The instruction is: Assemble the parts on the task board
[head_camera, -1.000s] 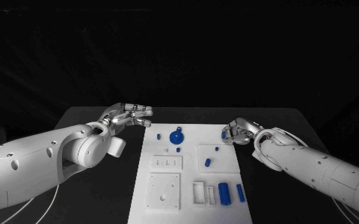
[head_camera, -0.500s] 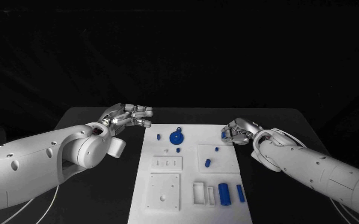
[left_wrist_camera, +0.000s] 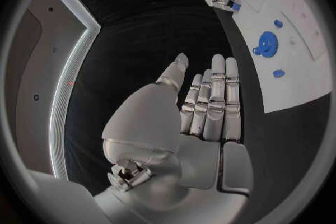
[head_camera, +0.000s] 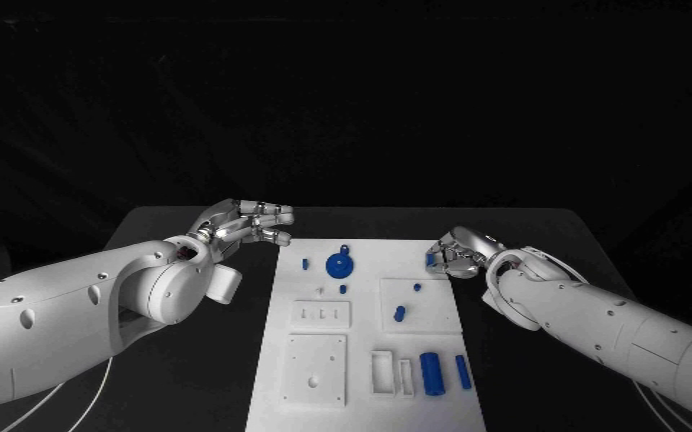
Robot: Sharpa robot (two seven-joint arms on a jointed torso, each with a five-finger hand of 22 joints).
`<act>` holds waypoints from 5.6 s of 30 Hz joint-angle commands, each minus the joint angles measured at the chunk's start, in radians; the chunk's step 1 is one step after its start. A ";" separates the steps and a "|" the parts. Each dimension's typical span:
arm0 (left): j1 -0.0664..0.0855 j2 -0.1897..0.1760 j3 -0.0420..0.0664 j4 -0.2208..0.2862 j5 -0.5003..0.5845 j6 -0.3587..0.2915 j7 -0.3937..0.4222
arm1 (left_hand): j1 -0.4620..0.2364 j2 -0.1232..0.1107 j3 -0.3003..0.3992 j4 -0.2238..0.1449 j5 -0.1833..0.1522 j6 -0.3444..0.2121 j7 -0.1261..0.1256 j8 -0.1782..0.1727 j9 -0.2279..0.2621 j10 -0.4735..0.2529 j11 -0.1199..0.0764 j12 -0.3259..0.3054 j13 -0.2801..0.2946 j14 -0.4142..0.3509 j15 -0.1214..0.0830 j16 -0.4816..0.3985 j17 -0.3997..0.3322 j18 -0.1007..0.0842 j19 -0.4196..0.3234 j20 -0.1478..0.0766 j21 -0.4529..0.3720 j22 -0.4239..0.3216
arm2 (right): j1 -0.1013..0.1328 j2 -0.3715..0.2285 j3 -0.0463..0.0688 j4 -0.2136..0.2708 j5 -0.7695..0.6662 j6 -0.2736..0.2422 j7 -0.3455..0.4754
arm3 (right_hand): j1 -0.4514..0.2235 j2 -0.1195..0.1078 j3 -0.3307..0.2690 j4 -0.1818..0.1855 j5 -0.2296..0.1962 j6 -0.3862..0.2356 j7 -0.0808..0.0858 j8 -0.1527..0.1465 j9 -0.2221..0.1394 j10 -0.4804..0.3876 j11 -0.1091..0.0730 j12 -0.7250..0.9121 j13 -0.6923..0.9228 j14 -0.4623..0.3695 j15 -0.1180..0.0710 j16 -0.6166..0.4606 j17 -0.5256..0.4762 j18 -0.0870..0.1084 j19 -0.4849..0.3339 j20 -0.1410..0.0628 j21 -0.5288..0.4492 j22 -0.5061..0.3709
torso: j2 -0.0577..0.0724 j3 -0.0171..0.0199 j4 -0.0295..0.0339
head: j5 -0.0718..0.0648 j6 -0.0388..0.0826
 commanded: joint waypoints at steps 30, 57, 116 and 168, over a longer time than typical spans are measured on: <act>0.003 0.033 0.001 -0.019 -0.099 0.109 -0.226 | -0.039 0.006 -0.005 0.032 -0.009 0.071 -0.037 -0.001 0.003 0.257 -0.091 0.006 0.005 0.053 -0.088 0.417 0.255 -0.027 0.068 -0.090 0.191 0.112 | 0.046 -0.038 0.004 0.202 -0.062 0.048 -0.144 | -0.013 0.051 0.090 -0.033 -0.093 0.062 -0.018 0.006 0.011 -0.003 -0.017 -0.006 0.004 0.000 -0.015 0.001 0.012 -0.002 0.029 -0.019 0.006 0.128 | -0.021 0.0055 -0.0207 | 0.011 0.005; 0.019 0.197 -0.021 -0.128 -0.291 0.119 -0.448 | -0.266 -0.139 0.016 0.273 0.150 0.204 -0.147 0.032 0.918 0.278 -0.177 0.452 0.263 -0.051 -0.160 1.000 0.418 -0.039 0.030 -0.157 0.422 0.392 | 0.104 0.084 -0.028 0.385 -0.196 0.120 -0.300 | -0.007 0.029 0.103 -0.016 -0.090 0.056 -0.016 0.006 0.008 -0.001 -0.015 -0.009 0.009 0.002 -0.015 -0.005 0.017 -0.004 0.029 -0.020 0.011 0.129 | -0.082 0.0011 -0.0384 | 0.053 -0.034; 0.019 0.234 -0.025 -0.150 -0.385 0.118 -0.515 | -0.245 -0.109 -0.009 0.220 0.131 0.192 -0.138 0.004 0.858 0.261 -0.166 0.427 0.237 -0.070 -0.149 0.996 0.365 -0.042 0.043 -0.149 0.331 0.484 | 0.113 0.131 -0.051 0.409 -0.193 0.165 -0.345 | -0.015 0.035 0.095 -0.021 -0.087 0.058 -0.017 0.006 0.011 -0.006 -0.017 -0.015 0.004 0.002 -0.014 -0.008 0.015 -0.001 0.030 -0.017 0.005 0.128 | -0.079 0.0018 -0.0354 | 0.042 -0.040; 0.019 0.243 -0.026 -0.159 -0.374 0.132 -0.549 | -0.161 0.022 0.022 0.112 0.212 0.174 -0.140 0.001 0.776 0.255 -0.165 0.407 0.225 -0.075 -0.149 0.989 0.357 -0.045 0.055 -0.148 0.272 0.556 | 0.112 0.142 -0.052 0.411 -0.194 0.197 -0.351 | -0.014 0.034 0.092 -0.020 -0.087 0.059 -0.018 0.006 0.011 -0.006 -0.017 -0.014 0.004 0.002 -0.014 -0.008 0.015 -0.001 0.031 -0.017 0.005 0.128 | -0.079 0.0010 -0.0351 | 0.045 -0.049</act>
